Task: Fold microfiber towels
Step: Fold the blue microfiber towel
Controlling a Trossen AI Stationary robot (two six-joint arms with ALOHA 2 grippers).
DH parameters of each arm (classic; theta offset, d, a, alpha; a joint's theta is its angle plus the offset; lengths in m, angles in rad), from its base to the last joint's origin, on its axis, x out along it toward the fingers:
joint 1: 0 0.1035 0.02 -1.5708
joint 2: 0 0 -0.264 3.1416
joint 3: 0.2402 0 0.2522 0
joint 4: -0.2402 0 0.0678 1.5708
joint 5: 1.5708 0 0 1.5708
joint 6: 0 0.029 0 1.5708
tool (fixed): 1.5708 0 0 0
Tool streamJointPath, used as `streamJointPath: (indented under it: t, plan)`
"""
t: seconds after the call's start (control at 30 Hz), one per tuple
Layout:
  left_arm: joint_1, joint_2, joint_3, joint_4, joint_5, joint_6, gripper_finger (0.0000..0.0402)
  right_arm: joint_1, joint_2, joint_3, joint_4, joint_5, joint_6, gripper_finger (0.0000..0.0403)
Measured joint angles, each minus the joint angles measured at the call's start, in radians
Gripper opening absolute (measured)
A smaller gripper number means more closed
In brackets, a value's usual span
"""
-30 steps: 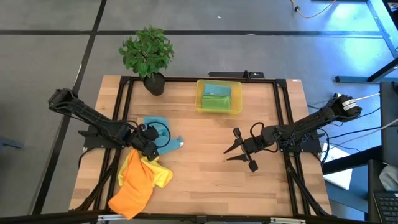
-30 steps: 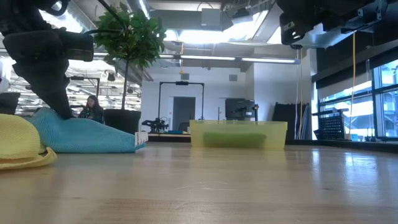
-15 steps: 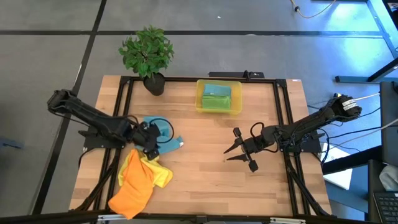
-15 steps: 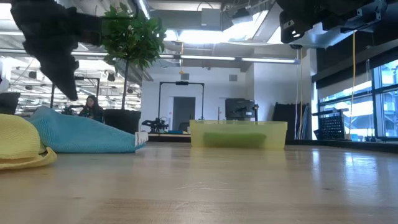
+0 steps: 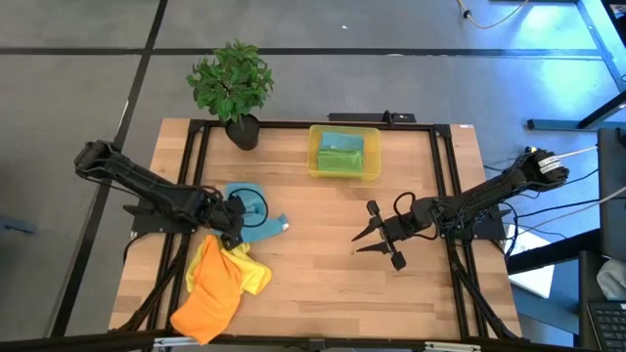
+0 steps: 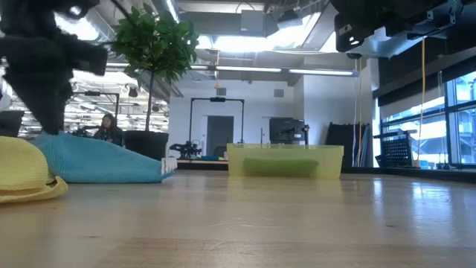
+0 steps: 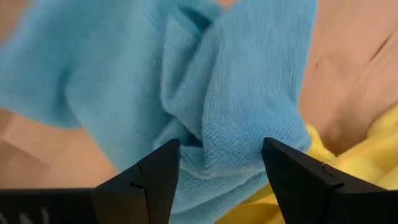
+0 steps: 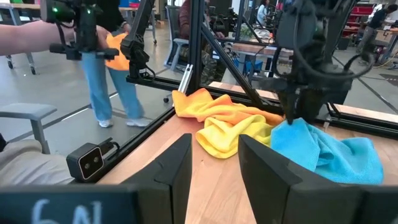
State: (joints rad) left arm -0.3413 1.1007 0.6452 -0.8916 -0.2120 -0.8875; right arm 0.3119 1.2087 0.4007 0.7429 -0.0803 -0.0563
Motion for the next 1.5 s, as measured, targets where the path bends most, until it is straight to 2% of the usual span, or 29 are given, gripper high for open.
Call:
streamJointPath:
  t: [0.17,0.33,0.43,0.57,0.77,0.83,1.0,1.23,1.5]
  plan:
    - [0.0,0.0,-0.092,0.142,0.077,0.0,0.022,0.0,0.0,0.0,0.0,0.0,0.0,0.0133]
    - [0.0,0.0,-0.136,0.235,0.078,0.001,0.0216,0.0,0.0,0.0,0.0,0.0,-0.001,0.0133]
    - [0.0,0.0,-0.139,0.238,0.072,0.005,0.0199,0.0,0.0,0.0,0.0,0.0,-0.001,0.0133]
    - [0.0,0.0,-0.139,0.249,0.068,0.028,0.0148,0.0,0.0,0.0,0.0,0.0,-0.003,0.0133]
    - [0.008,0.0,-0.139,0.353,0.064,0.096,0.0031,0.0,0.0,0.0,0.002,0.0,-0.005,0.0133]
    - [0.025,-0.001,-0.139,0.397,0.065,0.13,0.0009,0.0,0.0,0.0,0.007,0.0,-0.016,0.0133]
    - [0.073,-0.003,-0.128,0.522,0.057,0.236,0.0002,0.0,0.0,0.0,0.022,0.0,-0.035,0.0133]
    - [0.097,-0.003,-0.048,0.716,0.048,0.407,0.0001,0.0,0.0,0.006,0.026,0.0,-0.031,0.0133]
    - [0.097,-0.003,0.058,0.736,0.045,0.508,0.0,0.0,0.0,0.006,0.055,0.0,-0.075,0.0133]
